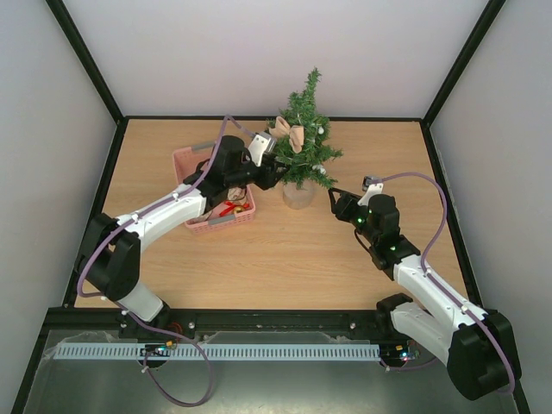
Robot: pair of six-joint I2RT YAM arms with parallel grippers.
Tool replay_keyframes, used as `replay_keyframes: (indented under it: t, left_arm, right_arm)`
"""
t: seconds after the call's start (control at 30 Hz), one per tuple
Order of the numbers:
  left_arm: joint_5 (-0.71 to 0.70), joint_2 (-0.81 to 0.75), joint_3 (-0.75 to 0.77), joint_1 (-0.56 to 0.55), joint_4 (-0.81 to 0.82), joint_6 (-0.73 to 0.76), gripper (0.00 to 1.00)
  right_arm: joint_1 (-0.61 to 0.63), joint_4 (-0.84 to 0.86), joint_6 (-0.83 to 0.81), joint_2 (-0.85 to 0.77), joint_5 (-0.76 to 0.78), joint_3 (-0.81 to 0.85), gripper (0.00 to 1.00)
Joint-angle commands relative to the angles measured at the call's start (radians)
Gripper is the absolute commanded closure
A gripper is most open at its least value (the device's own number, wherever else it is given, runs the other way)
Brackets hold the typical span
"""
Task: Decorate the small christmas tree
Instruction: Place the decoration item on the Christmas tree.
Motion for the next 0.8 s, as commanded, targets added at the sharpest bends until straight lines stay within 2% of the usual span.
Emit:
replay_keyframes:
  t: [0.0,0.37,0.77]
  left_arm:
    - [-0.02,-0.007,0.031,-0.007,0.007,0.021,0.54]
    - [-0.043,-0.062,0.014,-0.01,-0.028,0.045,0.43]
    - [-0.061,-0.1,-0.002,-0.009,-0.055,0.067,0.38]
  right_arm:
    - [-0.003,0.018,-0.005,-0.007,0.014,0.011,0.55]
    - [-0.003,0.022,-0.005,-0.005,0.012,0.009,0.55]
    - [-0.003,0.022,-0.003,-0.007,0.008,0.008,0.55]
